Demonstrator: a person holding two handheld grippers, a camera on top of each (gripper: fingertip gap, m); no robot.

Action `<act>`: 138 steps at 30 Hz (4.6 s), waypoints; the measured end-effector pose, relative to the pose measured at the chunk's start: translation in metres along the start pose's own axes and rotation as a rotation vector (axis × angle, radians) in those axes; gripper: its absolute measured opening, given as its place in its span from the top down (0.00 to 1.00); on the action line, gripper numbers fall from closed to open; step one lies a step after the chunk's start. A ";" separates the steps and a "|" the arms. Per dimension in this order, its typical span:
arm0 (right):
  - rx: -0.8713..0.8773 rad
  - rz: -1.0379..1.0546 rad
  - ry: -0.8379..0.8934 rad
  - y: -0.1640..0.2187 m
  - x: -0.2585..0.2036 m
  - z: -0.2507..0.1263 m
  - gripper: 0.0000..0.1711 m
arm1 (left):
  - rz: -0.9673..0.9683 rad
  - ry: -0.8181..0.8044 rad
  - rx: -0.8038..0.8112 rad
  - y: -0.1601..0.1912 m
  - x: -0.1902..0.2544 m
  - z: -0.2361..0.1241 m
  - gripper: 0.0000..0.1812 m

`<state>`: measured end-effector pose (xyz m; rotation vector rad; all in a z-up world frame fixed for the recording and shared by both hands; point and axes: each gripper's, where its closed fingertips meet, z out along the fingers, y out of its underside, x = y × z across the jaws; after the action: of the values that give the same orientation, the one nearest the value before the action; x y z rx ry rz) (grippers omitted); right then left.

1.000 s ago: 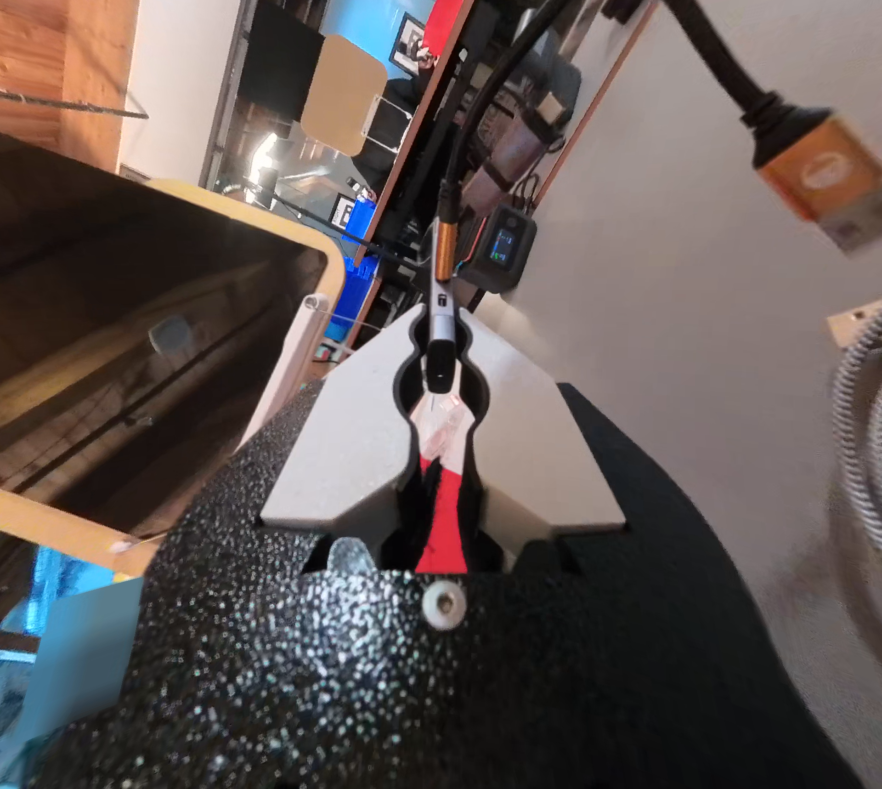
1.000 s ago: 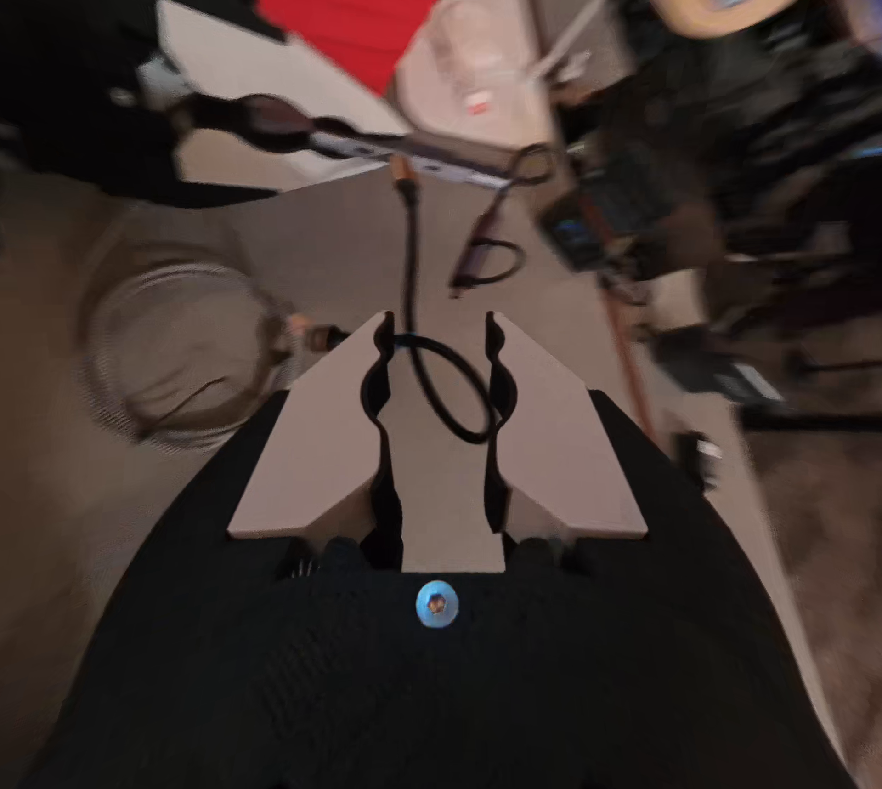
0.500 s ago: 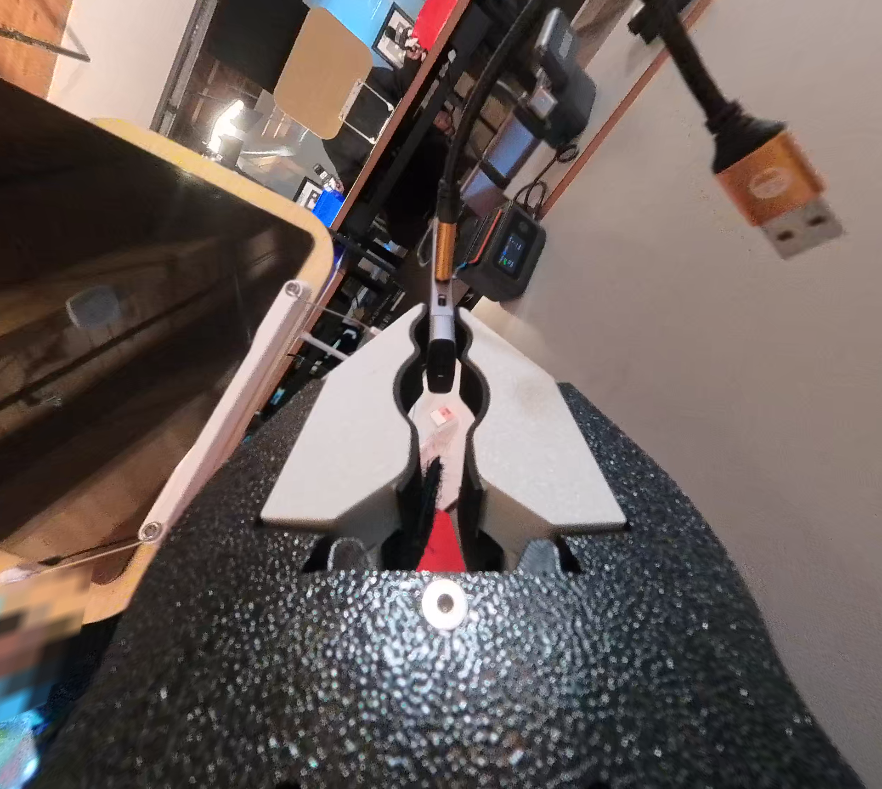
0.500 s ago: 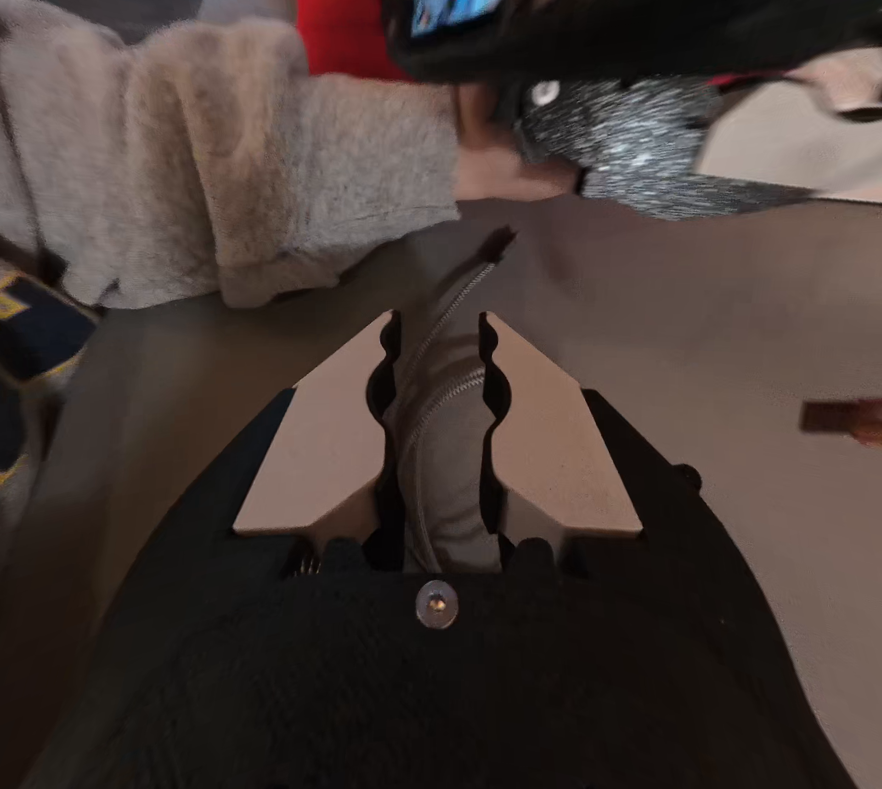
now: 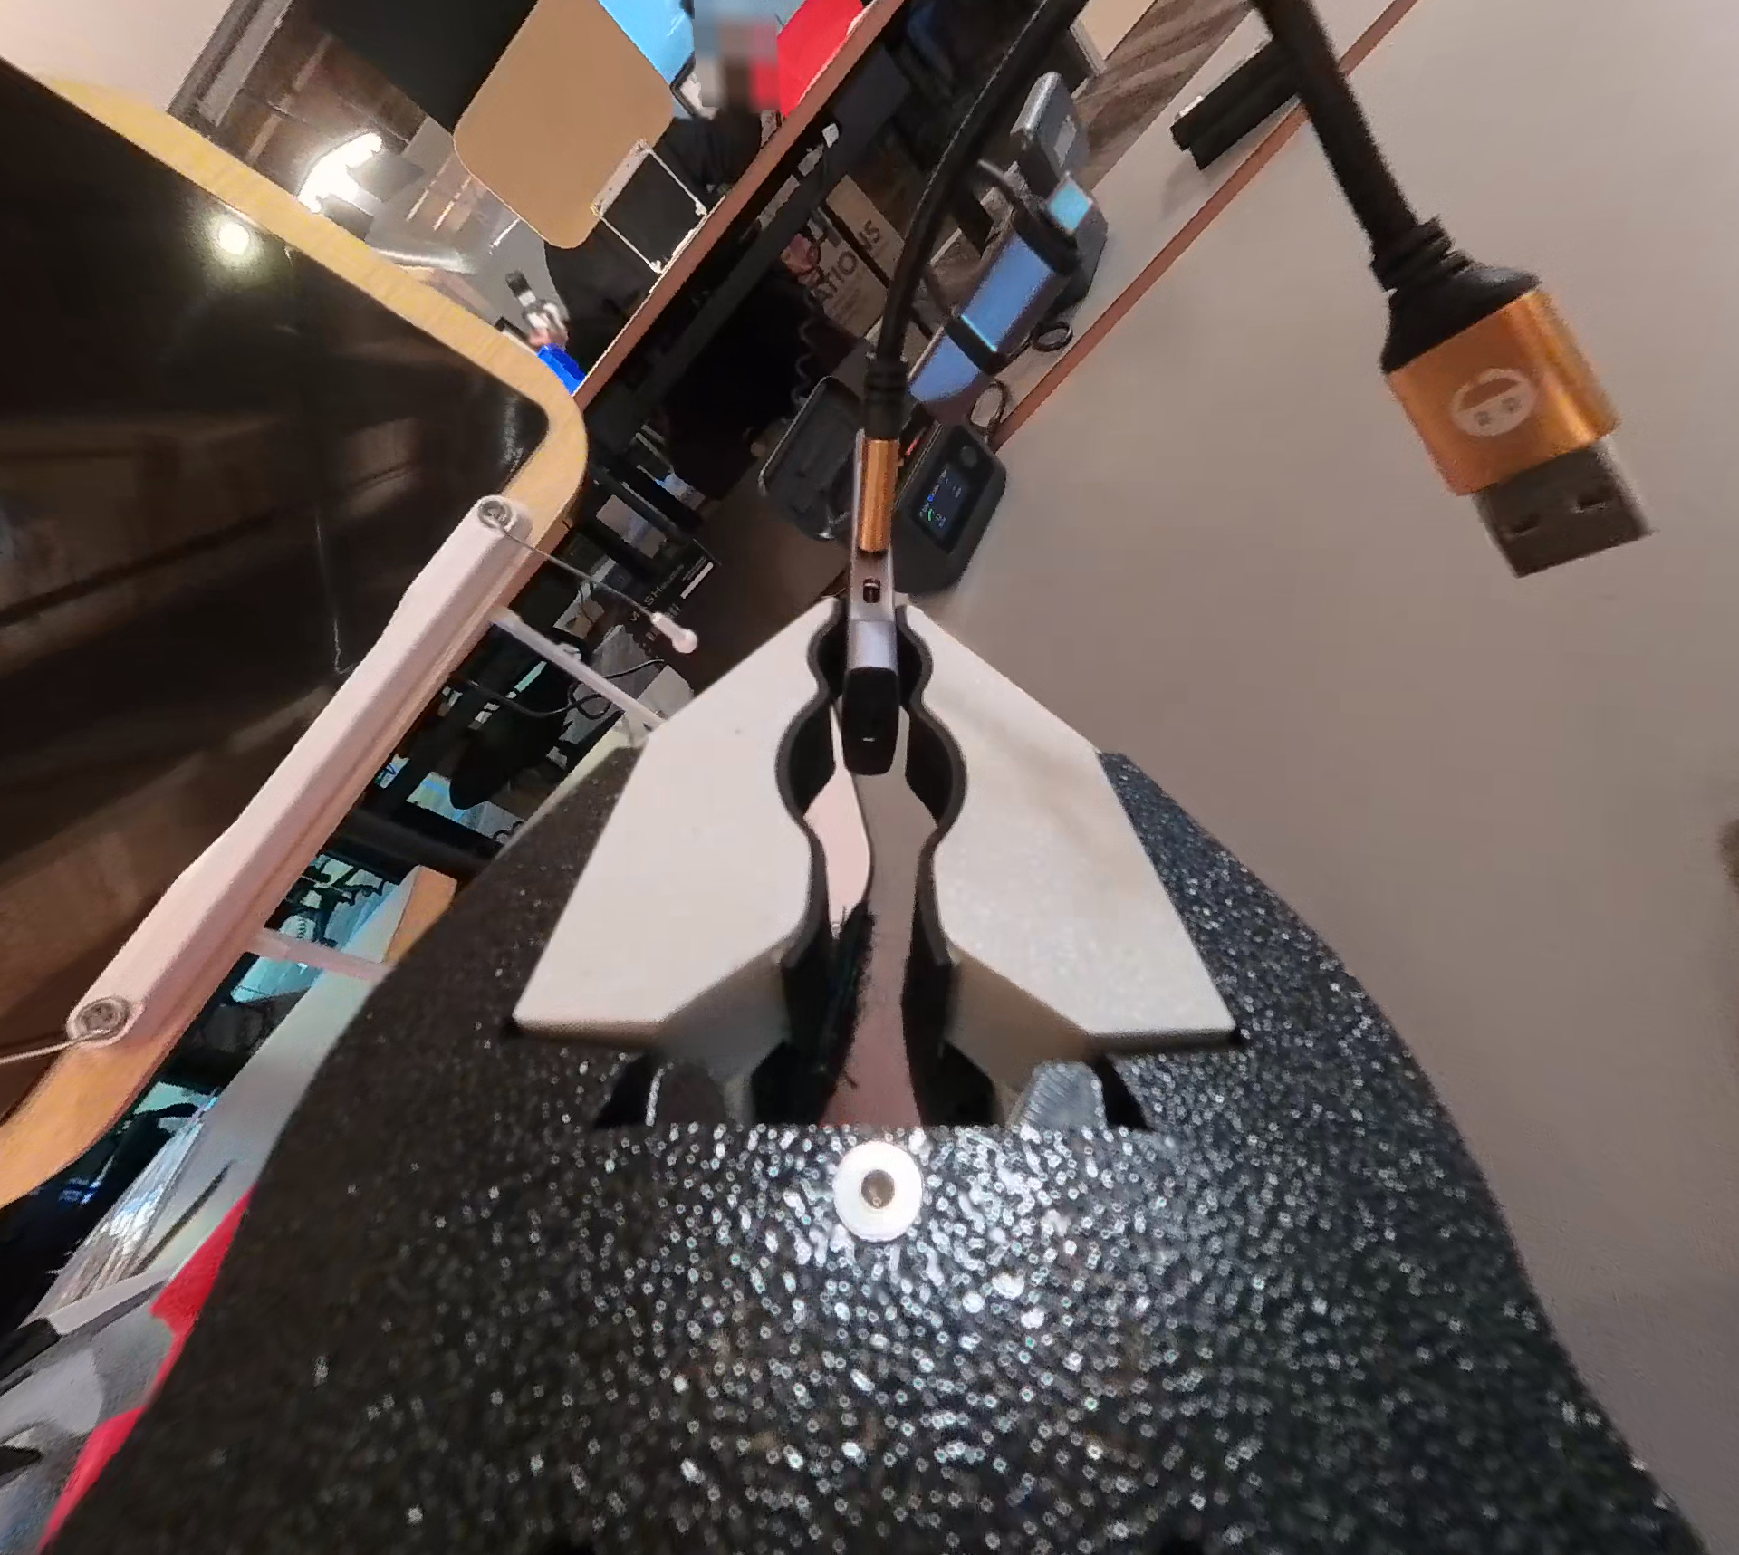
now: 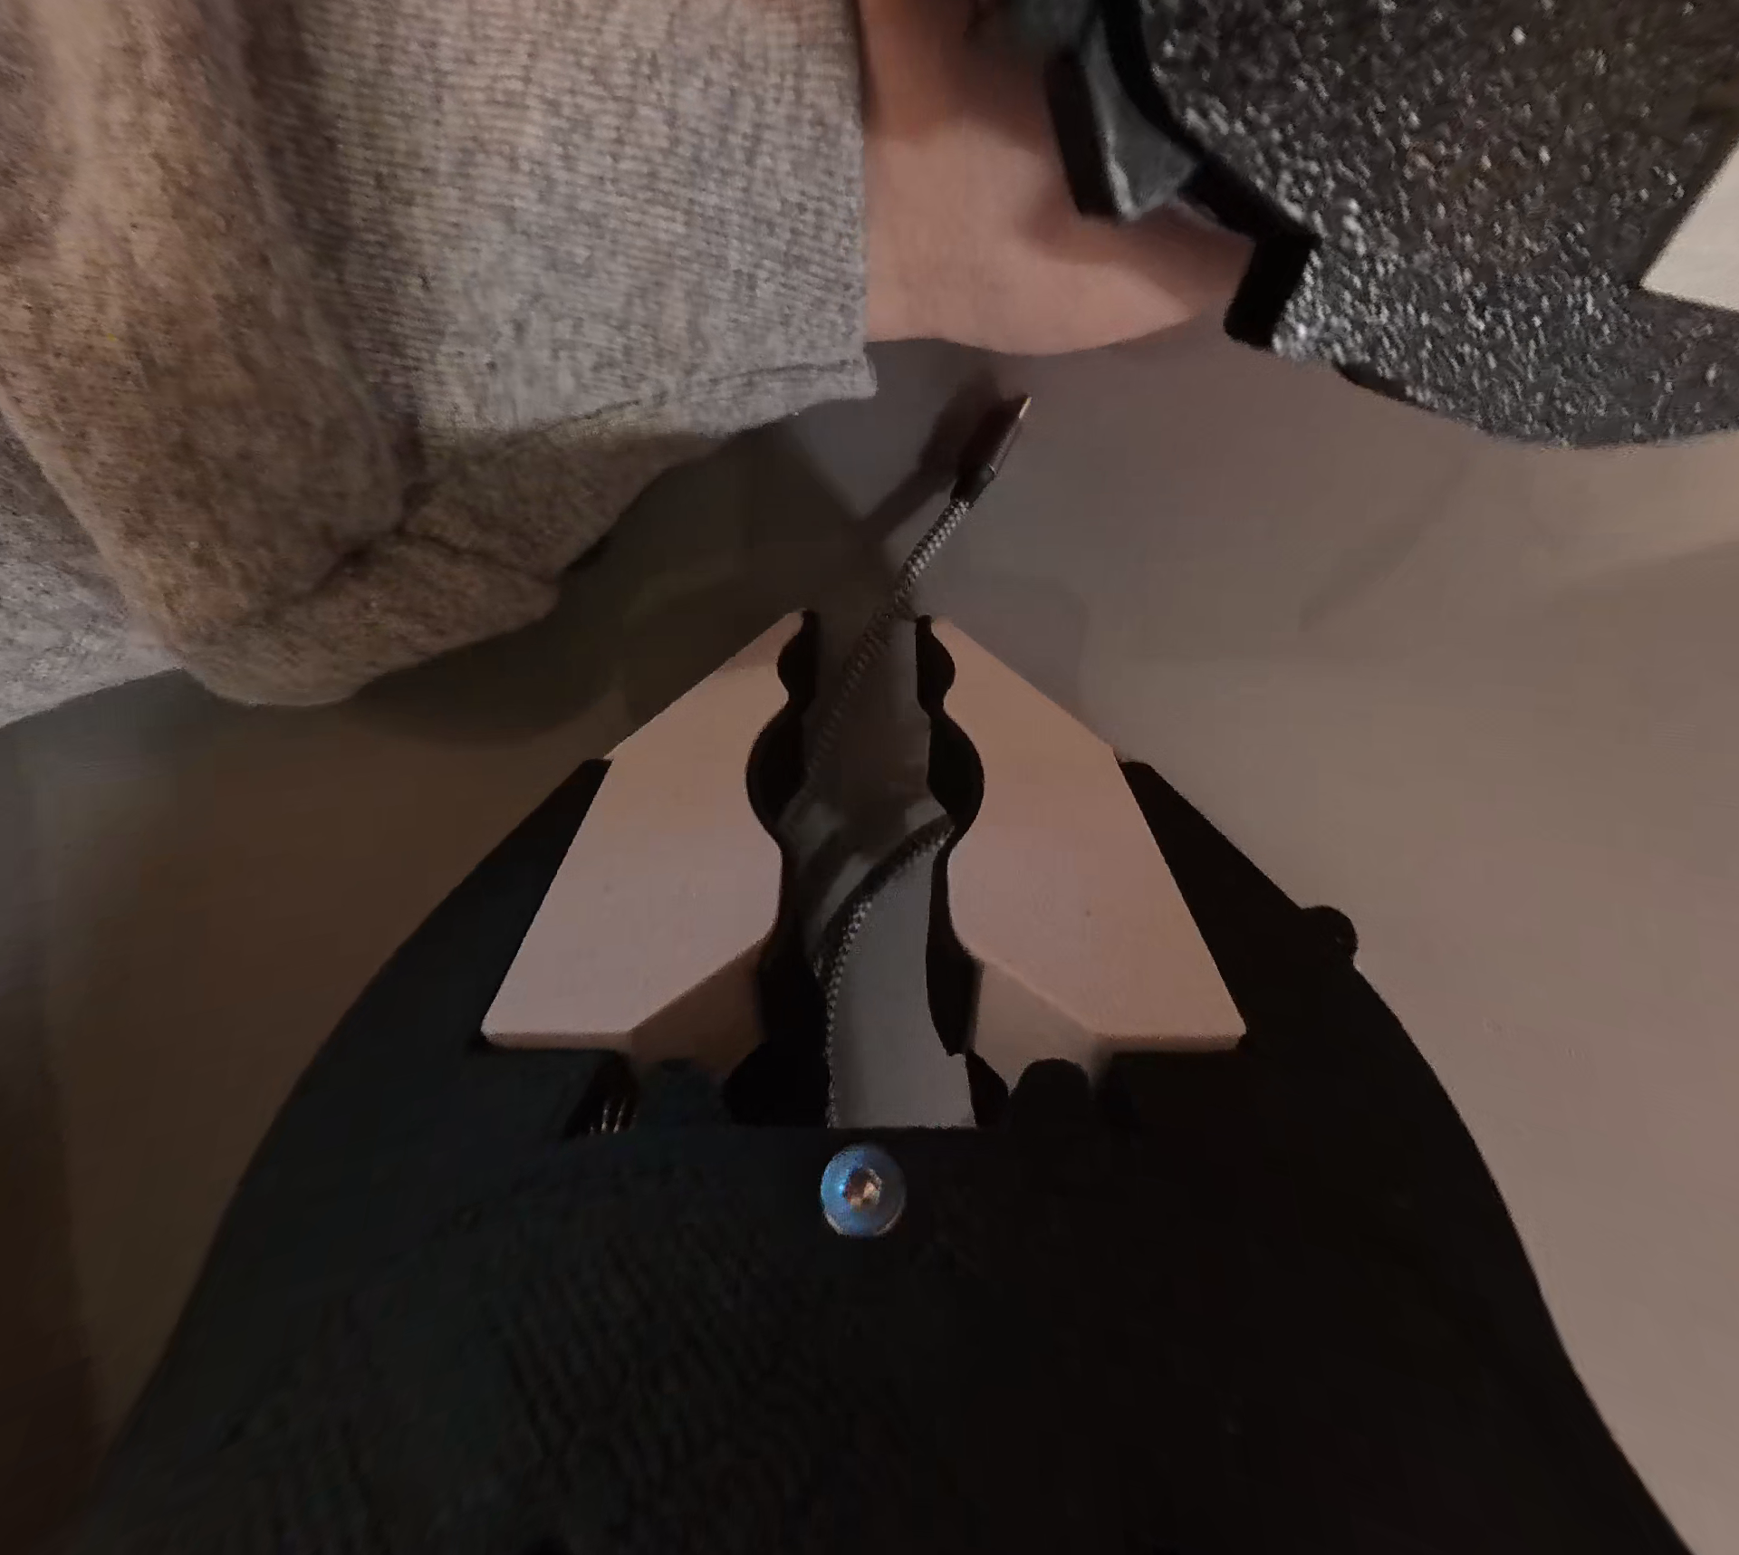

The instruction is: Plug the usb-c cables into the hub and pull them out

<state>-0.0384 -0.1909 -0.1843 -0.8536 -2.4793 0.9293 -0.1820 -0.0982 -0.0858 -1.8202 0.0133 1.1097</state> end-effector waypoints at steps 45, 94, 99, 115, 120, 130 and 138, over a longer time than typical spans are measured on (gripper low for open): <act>0.143 -0.114 0.318 0.062 0.096 -0.129 0.98 | 0.276 0.257 -0.199 -0.001 0.085 -0.001 0.96; -0.073 -1.040 0.932 0.051 0.119 -0.107 0.98 | 0.507 0.375 0.079 -0.033 0.117 -0.035 0.96; -0.073 -1.058 0.949 0.051 0.120 -0.108 0.98 | 0.498 0.382 0.083 -0.035 0.117 -0.036 0.96; -0.078 -1.076 0.973 0.047 0.120 -0.109 0.98 | 0.379 0.432 0.076 -0.041 0.115 -0.038 0.95; -0.079 -1.052 0.966 0.047 0.121 -0.109 0.98 | 0.397 0.428 0.073 -0.042 0.116 -0.037 0.96; -0.065 -0.952 0.938 0.048 0.123 -0.105 0.99 | 0.389 0.436 0.061 -0.044 0.118 -0.036 0.96; 0.028 -0.871 0.873 0.047 0.123 -0.104 0.98 | 0.411 0.434 0.088 -0.045 0.117 -0.035 0.95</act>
<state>-0.0584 -0.0345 -0.1280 -0.0461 -1.7339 0.1888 -0.0695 -0.0489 -0.1299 -1.9944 0.7067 0.9431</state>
